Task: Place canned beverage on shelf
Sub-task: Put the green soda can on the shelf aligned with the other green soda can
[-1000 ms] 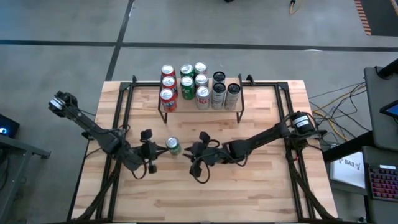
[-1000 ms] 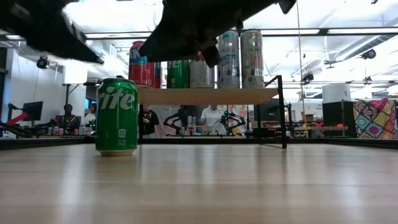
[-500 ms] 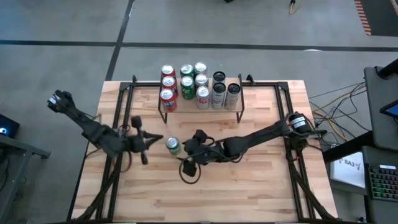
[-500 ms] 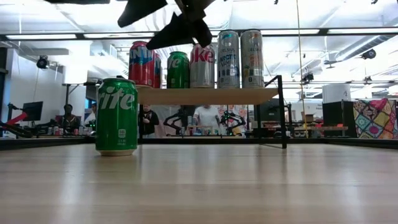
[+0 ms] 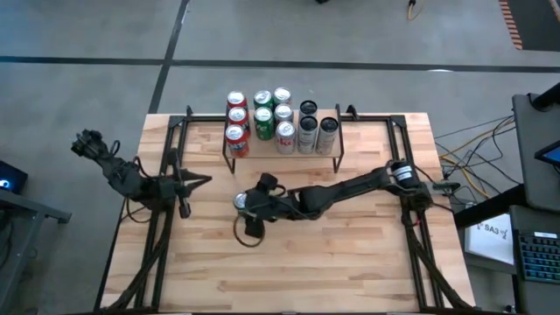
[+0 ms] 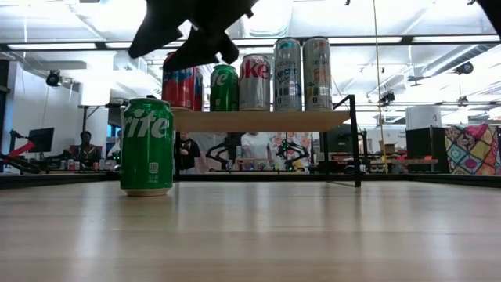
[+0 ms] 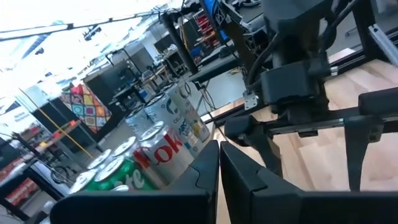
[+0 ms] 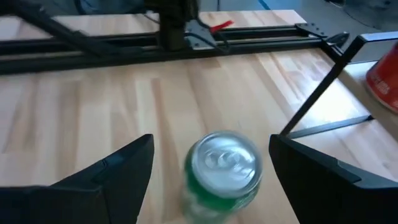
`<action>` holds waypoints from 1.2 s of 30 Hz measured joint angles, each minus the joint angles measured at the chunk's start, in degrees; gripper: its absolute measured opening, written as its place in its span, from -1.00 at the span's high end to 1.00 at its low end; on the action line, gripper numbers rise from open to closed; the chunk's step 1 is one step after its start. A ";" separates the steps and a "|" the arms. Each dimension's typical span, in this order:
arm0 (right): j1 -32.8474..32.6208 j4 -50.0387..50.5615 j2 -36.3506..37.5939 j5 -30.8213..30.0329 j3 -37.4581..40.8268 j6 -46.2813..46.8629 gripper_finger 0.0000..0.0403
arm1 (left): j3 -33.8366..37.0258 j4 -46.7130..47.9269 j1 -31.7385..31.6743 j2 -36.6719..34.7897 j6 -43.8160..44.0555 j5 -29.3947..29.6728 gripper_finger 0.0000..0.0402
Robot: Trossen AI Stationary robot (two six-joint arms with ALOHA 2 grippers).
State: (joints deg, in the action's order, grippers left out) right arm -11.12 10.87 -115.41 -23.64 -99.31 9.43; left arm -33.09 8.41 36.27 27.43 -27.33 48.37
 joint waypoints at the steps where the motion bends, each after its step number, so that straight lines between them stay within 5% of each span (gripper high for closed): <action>1: 0.57 0.65 -0.56 0.12 -1.09 0.28 -0.52 | 0.22 0.09 0.00 -0.53 -0.74 0.14 1.00; 10: 4.37 11.53 -6.76 9.04 -11.38 3.50 -0.56 | 2.98 2.26 0.00 -6.54 -1.82 0.55 1.00; 16: 4.69 19.46 -9.99 8.63 -17.73 3.81 -0.60 | 3.65 1.41 0.00 -9.67 -1.79 0.41 1.00; 36: 4.64 20.63 -10.24 8.53 -18.00 7.04 -0.59 | 3.73 1.22 0.00 -9.93 -2.20 -2.22 1.00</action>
State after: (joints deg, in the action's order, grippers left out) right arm -6.48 31.49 -125.65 -15.11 -117.32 16.47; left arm -29.36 9.63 36.27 17.49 -29.54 46.15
